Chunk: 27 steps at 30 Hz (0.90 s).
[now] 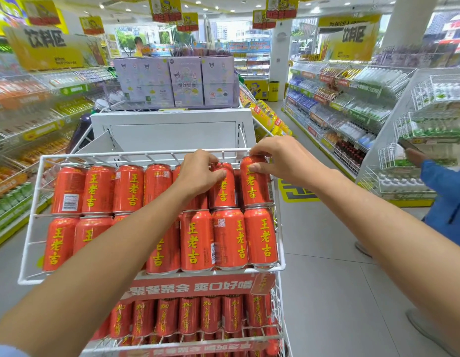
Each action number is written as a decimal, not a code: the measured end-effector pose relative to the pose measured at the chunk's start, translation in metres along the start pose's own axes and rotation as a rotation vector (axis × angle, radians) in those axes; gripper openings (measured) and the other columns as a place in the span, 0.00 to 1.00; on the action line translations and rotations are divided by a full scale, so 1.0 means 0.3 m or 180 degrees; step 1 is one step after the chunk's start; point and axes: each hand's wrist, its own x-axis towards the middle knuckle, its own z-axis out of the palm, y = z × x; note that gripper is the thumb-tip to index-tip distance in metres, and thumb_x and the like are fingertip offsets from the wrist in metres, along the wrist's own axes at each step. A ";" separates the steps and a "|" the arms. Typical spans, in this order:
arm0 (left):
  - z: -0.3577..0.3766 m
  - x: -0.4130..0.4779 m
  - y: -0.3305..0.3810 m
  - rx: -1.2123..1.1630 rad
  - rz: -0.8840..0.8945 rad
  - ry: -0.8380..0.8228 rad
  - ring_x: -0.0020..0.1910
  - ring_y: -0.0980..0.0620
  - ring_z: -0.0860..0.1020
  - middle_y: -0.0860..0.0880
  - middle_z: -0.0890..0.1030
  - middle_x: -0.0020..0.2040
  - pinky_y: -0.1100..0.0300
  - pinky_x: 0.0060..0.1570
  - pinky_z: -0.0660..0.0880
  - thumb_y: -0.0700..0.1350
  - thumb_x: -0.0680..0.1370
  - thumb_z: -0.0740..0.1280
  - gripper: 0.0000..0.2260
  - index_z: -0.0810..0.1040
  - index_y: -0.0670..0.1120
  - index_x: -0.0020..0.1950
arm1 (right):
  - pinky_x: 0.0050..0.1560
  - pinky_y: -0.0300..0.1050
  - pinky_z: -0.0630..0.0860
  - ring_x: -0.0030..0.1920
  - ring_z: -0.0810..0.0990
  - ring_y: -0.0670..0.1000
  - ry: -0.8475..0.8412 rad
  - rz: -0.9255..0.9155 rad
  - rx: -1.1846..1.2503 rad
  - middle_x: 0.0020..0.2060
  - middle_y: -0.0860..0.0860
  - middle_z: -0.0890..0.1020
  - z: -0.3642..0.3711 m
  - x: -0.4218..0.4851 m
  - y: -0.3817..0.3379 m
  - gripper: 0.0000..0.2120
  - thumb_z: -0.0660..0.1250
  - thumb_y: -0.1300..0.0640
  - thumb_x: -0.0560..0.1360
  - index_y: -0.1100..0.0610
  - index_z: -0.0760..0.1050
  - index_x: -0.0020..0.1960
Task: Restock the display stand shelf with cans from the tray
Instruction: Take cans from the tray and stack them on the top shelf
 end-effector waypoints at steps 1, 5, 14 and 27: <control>-0.003 -0.004 -0.002 -0.0036 0.0018 0.0018 0.51 0.41 0.84 0.42 0.87 0.48 0.49 0.52 0.79 0.55 0.69 0.72 0.18 0.87 0.43 0.49 | 0.48 0.45 0.74 0.49 0.81 0.53 0.0005 0.0010 -0.0013 0.50 0.50 0.85 0.001 0.001 0.000 0.17 0.75 0.47 0.76 0.56 0.83 0.60; -0.005 -0.011 0.006 -0.0089 -0.0057 0.0129 0.52 0.43 0.84 0.43 0.87 0.49 0.49 0.52 0.80 0.54 0.69 0.76 0.17 0.88 0.44 0.52 | 0.48 0.45 0.74 0.49 0.81 0.52 -0.0033 0.0048 -0.0031 0.50 0.50 0.85 0.011 0.004 -0.002 0.17 0.74 0.46 0.76 0.55 0.83 0.60; -0.009 -0.043 0.065 0.0181 -0.0367 0.0306 0.55 0.40 0.82 0.42 0.87 0.51 0.51 0.51 0.79 0.54 0.69 0.77 0.16 0.87 0.46 0.52 | 0.47 0.43 0.72 0.45 0.75 0.46 -0.0105 0.0085 -0.0030 0.50 0.51 0.86 -0.002 0.008 -0.017 0.18 0.75 0.46 0.76 0.56 0.83 0.60; -0.341 -0.239 0.058 0.0739 0.0161 -0.0547 0.63 0.44 0.81 0.42 0.82 0.65 0.52 0.64 0.75 0.59 0.77 0.71 0.27 0.80 0.42 0.68 | 0.54 0.56 0.79 0.59 0.81 0.64 -0.0345 0.0808 -0.0546 0.57 0.60 0.84 -0.100 -0.012 -0.248 0.24 0.68 0.41 0.79 0.58 0.81 0.63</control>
